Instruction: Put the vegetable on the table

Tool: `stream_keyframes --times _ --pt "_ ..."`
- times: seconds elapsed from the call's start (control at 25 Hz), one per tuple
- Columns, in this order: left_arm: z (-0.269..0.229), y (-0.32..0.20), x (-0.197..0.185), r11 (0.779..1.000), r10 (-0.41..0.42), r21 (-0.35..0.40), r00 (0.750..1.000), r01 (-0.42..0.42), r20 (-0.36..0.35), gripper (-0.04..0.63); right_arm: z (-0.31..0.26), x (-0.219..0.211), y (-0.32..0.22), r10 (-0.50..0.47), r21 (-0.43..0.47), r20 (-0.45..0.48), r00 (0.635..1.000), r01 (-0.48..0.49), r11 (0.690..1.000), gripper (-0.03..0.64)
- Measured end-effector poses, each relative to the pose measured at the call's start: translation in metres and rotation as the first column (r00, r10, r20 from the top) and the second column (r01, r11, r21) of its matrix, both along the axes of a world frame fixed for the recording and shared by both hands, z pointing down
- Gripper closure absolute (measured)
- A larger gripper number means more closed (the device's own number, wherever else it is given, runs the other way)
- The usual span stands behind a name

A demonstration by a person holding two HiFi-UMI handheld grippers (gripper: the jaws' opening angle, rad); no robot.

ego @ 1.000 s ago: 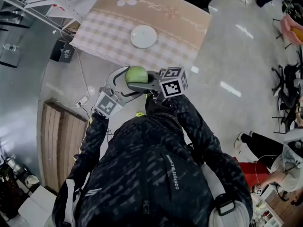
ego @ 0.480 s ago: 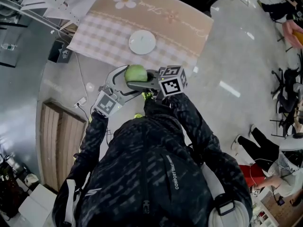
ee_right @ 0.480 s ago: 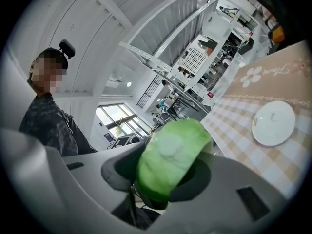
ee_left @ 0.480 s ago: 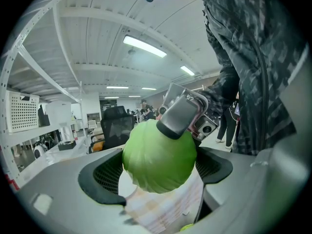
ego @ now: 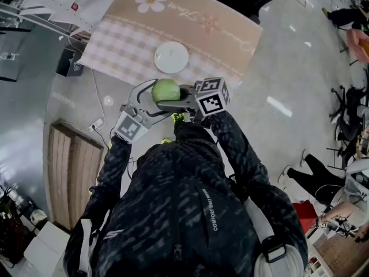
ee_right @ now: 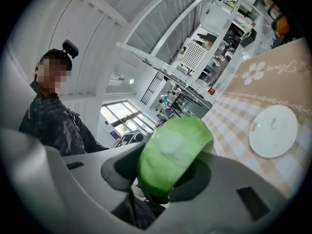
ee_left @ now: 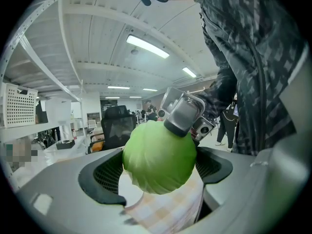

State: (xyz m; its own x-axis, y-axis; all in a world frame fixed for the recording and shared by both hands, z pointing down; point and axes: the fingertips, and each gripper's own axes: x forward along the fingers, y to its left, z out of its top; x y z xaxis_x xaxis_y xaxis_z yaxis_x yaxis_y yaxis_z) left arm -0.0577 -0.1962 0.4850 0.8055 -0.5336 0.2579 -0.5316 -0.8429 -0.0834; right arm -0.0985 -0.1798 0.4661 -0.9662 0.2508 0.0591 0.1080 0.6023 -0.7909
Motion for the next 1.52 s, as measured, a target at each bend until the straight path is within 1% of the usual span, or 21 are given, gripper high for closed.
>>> stream_keyframes --times 0.24,0.36,0.4,0.44,0.48,0.6,0.76,1.0,1.2,1.32,1.44,1.52 --pt "0.007 -0.026 0.002 1.000 -0.011 -0.001 1.000 0.011 -0.021 0.144 0.009 0.004 -0.025 -0.022 -0.004 -0.020 1.000 0.022 1.000 0.462" --pt "0.012 -0.038 0.001 1.000 -0.019 -0.005 1.000 0.019 -0.015 0.144 0.015 0.003 -0.037 -0.032 -0.010 -0.035 0.999 0.032 0.999 0.462" --pt "0.014 -0.042 0.000 1.000 -0.020 -0.004 1.000 0.019 -0.012 0.144 0.019 0.002 -0.040 -0.039 -0.014 -0.044 0.998 0.038 0.999 0.447" --pt "0.017 -0.046 -0.001 1.000 -0.021 -0.005 1.000 0.021 -0.013 0.144 0.022 0.002 -0.043 -0.049 -0.020 -0.054 0.997 0.048 0.999 0.359" --pt "0.018 -0.049 -0.002 1.000 -0.023 -0.009 1.000 0.023 -0.017 0.144 0.025 0.002 -0.045 -0.062 -0.024 -0.064 0.996 0.060 0.998 0.334" --pt "0.025 -0.060 -0.005 0.999 -0.029 -0.021 0.999 0.029 -0.016 0.146 0.036 -0.001 -0.054 -0.088 -0.014 -0.090 0.992 0.087 0.996 0.334" --pt "0.033 -0.070 -0.008 0.999 -0.037 -0.021 0.999 0.037 -0.016 0.146 0.048 -0.003 -0.065 -0.085 0.010 -0.123 0.989 0.087 0.996 0.334" --pt "0.050 -0.081 -0.010 0.999 -0.042 -0.026 0.999 0.042 -0.011 0.146 0.065 -0.001 -0.082 -0.030 0.002 -0.139 0.990 0.031 1.000 0.334" --pt "0.064 -0.088 -0.011 0.997 -0.050 -0.053 0.998 0.048 -0.031 0.146 0.080 0.002 -0.094 0.012 -0.025 -0.151 0.988 -0.016 1.000 0.337" --pt "0.070 -0.093 -0.011 0.997 -0.047 -0.066 0.999 0.045 -0.028 0.147 0.088 0.006 -0.101 0.031 -0.036 -0.150 0.988 -0.037 0.999 0.348" --pt "0.080 -0.100 -0.010 0.995 -0.058 -0.083 0.998 0.055 -0.040 0.147 0.097 0.009 -0.110 0.058 -0.042 -0.147 0.987 -0.065 0.997 0.368" --pt "0.089 -0.107 -0.011 0.995 -0.060 -0.085 0.998 0.057 -0.032 0.147 0.107 0.010 -0.117 0.078 -0.048 -0.166 0.983 -0.087 0.995 0.346"
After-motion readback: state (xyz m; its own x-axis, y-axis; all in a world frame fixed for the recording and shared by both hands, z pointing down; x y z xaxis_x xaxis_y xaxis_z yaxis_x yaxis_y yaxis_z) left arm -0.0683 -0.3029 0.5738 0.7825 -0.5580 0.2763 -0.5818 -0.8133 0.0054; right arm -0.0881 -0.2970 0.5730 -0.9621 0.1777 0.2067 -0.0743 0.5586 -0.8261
